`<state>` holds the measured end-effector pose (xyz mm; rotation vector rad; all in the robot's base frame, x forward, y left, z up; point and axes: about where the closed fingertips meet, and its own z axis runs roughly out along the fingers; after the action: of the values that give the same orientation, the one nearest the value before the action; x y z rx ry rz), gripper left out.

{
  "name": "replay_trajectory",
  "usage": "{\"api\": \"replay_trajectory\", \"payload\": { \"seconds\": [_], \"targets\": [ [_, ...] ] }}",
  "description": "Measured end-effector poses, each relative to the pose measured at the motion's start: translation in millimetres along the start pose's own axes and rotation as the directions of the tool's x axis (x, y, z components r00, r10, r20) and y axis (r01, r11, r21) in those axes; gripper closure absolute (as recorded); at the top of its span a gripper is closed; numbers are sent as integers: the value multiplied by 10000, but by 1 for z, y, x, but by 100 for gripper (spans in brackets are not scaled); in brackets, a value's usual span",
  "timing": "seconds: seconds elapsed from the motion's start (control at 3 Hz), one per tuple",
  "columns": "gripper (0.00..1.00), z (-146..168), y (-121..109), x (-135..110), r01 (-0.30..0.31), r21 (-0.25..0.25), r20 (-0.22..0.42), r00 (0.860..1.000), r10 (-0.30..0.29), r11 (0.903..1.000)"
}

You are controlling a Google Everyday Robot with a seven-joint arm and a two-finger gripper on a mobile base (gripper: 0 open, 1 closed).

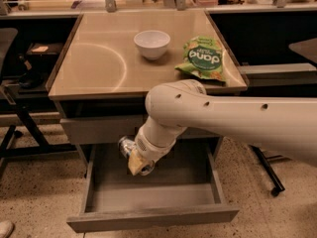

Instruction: Place redbull can into middle drawer

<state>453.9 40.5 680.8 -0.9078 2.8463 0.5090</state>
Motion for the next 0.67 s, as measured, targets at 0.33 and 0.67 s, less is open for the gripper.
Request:
{"api": "replay_trajectory", "payload": {
  "seconds": [0.33, 0.67],
  "targets": [
    [100, 47, -19, 9, -38, -238, -484, 9988, 26, 9997],
    [100, 48, -19, 9, -41, -249, -491, 9988, 29, 9997]
  ]
}}
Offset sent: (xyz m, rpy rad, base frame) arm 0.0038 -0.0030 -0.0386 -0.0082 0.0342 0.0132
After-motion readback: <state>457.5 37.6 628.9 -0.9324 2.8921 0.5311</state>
